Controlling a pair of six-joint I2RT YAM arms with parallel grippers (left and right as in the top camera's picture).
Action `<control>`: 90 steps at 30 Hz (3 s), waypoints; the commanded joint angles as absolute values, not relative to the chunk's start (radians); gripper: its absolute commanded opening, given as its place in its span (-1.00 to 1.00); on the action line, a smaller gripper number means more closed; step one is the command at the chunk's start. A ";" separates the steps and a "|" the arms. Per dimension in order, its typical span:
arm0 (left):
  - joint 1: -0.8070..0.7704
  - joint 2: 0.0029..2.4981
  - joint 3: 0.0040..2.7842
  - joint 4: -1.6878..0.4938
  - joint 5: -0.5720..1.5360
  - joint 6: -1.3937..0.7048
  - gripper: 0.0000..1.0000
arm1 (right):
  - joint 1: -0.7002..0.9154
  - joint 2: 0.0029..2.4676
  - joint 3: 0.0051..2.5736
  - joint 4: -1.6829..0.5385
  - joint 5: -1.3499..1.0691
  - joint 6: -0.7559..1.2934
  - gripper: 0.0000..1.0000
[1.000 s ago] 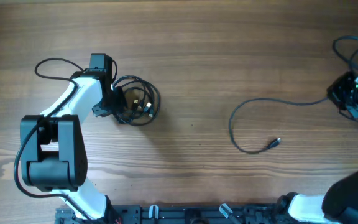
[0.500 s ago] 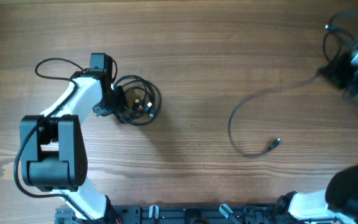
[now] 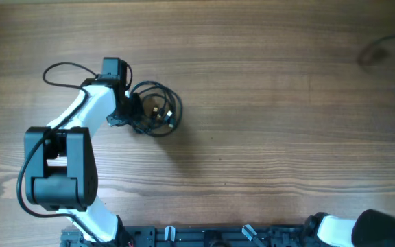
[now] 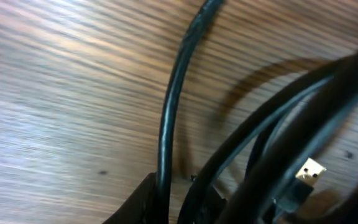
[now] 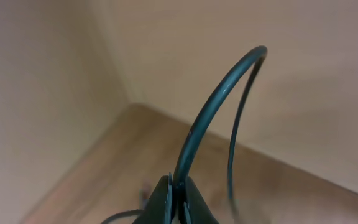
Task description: Untangle cables
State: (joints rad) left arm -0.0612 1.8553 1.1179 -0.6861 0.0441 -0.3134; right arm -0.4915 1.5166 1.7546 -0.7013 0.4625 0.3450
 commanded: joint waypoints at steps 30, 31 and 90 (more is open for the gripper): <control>-0.120 1.868 1.113 -0.641 0.078 -0.293 -0.45 | -0.516 2.038 1.752 -0.573 -0.133 0.183 0.99; -0.120 1.868 1.113 -0.641 0.078 -0.293 -0.45 | -0.515 2.038 1.752 -0.586 -0.162 0.183 0.99; -0.089 1.855 1.113 -0.638 0.306 -0.270 -0.75 | 0.559 2.038 1.381 -0.593 -0.596 0.342 0.99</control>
